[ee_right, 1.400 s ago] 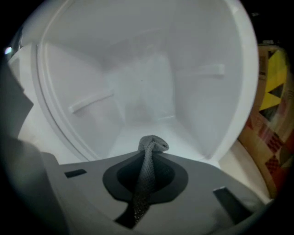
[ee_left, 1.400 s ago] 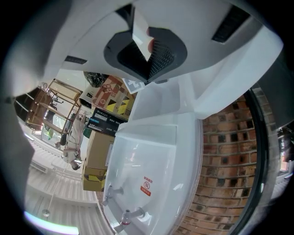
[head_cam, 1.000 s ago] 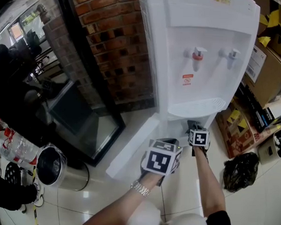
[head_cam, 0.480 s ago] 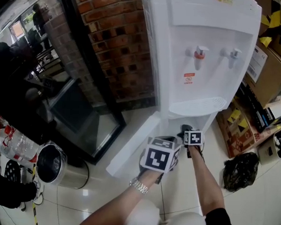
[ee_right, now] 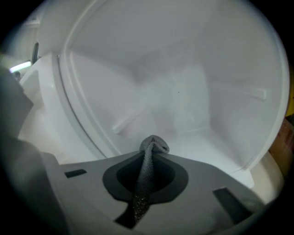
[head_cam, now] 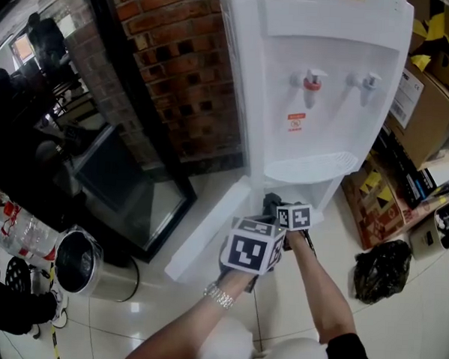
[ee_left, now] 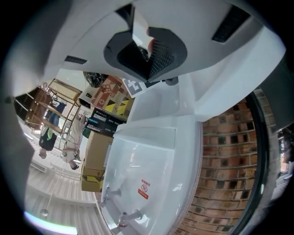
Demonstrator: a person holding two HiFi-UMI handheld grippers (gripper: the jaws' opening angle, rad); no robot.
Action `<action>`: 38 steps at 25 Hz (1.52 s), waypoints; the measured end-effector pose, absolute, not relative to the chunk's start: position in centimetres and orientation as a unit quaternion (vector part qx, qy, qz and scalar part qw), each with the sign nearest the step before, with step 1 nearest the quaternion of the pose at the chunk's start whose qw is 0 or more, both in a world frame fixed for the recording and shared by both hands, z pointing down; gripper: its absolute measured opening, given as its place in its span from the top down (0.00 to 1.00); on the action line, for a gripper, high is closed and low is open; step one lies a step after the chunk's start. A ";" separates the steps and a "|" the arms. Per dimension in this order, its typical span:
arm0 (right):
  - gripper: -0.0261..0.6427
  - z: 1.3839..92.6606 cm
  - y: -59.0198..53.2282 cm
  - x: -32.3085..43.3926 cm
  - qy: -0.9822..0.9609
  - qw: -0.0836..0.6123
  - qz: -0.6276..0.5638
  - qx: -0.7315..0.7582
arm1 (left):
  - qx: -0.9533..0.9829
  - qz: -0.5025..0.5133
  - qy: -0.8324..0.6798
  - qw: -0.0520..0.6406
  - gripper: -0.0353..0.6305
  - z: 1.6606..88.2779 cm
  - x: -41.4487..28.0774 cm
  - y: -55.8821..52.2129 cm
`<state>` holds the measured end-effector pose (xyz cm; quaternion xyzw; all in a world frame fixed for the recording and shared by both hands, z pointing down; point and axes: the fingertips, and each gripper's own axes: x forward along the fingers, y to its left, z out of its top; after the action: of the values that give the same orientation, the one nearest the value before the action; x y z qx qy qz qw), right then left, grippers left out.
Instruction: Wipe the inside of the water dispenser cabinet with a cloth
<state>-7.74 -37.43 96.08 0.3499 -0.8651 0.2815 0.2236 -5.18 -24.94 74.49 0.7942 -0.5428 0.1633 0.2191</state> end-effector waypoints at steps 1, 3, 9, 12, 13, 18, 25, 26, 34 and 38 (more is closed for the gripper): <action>0.94 96.2 -37.6 -7.7 -0.865 0.227 0.275 0.354 | 0.795 0.163 -0.541 0.219 0.94 74.4 -5.0 -24.9; 0.94 97.8 -38.1 -6.5 -0.855 0.251 0.264 0.369 | 0.797 0.165 -0.539 0.218 0.94 74.4 -4.9 -24.8; 0.94 100.6 -40.9 0.9 -0.800 0.291 0.256 0.458 | 0.794 0.157 -0.544 0.221 0.94 74.3 -5.2 -25.1; 0.94 99.3 -42.1 3.9 -0.784 0.272 0.251 0.499 | 0.795 0.160 -0.541 0.222 0.94 74.5 -5.1 -25.0; 0.94 98.9 -42.3 4.6 -0.780 0.268 0.248 0.508 | 0.795 0.160 -0.540 0.223 0.94 74.5 -5.0 -25.0; 0.94 99.9 -42.2 5.2 -0.773 0.276 0.257 0.510 | 0.796 0.159 -0.539 0.224 0.94 74.5 -4.9 -25.0; 0.94 100.4 -38.2 -4.4 -0.836 0.288 0.256 0.391 | 0.798 0.153 -0.539 0.222 0.94 74.2 -5.0 -25.0; 0.94 99.3 -38.0 -5.9 -0.850 0.272 0.247 0.378 | 0.798 0.153 -0.538 0.223 0.94 74.2 -4.9 -25.0; 0.94 97.9 -39.9 -7.7 -0.862 0.248 0.227 0.378 | 0.796 0.158 -0.540 0.224 0.94 74.4 -5.4 -24.9; 0.94 100.4 -41.2 -3.1 -0.829 0.276 0.246 0.419 | 0.797 0.156 -0.540 0.222 0.94 74.1 -5.4 -25.0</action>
<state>-3.13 -41.17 100.44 0.4192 -0.8294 0.2457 0.2757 -5.44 -24.98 74.15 0.7970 -0.5395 0.1564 0.2219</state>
